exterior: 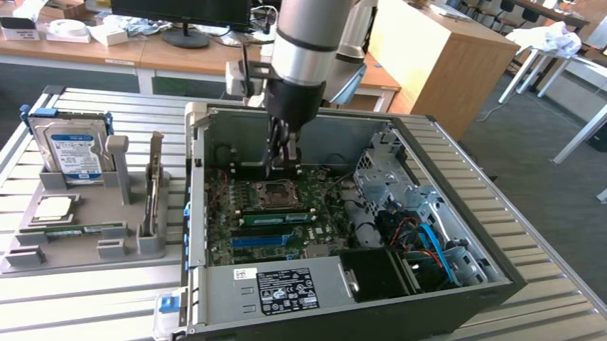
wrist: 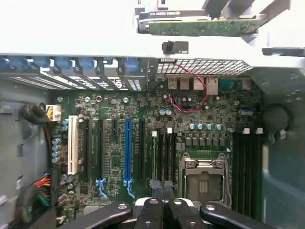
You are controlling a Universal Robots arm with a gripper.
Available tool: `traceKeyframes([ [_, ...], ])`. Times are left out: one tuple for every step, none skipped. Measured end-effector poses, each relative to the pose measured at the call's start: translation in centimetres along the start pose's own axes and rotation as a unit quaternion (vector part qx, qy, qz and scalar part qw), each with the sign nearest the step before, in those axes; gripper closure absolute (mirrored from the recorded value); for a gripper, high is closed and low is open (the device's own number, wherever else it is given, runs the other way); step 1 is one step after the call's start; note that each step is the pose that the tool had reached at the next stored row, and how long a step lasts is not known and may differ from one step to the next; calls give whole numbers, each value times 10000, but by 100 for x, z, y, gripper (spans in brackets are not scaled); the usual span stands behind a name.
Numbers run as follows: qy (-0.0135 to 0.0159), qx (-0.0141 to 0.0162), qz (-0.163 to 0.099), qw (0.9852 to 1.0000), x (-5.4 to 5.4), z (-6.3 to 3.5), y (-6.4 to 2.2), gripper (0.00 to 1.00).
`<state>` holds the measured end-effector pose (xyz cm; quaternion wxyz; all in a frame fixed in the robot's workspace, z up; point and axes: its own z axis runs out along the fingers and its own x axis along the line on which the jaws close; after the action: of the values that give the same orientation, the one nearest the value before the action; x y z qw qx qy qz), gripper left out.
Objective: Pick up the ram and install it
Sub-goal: 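Press down the ram until it locks into place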
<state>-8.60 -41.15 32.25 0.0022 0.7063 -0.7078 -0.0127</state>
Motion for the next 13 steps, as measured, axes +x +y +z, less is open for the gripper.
traceKeyframes([
  [0, 0, 0, 10000, -1, -31, 1, 90],
  [0, 0, 0, 10000, -1, -61, 1, 90],
  [0, 0, 0, 10000, -2, -88, 2, 90],
  [0, 0, 0, 10000, -2, -115, 2, 90],
  [0, 1, 0, 10000, -2, -142, 3, 90],
  [0, 0, 0, 10000, -3, -169, 3, 90],
  [0, 0, 0, 10000, -3, -193, 4, 90],
  [0, 0, 0, 10000, -3, -216, 4, 90],
  [0, 0, 0, 10000, -4, -235, 5, 90],
  [0, 0, 0, 10000, -4, -253, 5, 90],
  [0, 0, 0, 10000, -4, -268, 6, 90],
  [0, 0, 0, 10000, -4, -275, 6, 90],
  [-1, 1, 0, 10000, -4, -274, 6, 90],
])
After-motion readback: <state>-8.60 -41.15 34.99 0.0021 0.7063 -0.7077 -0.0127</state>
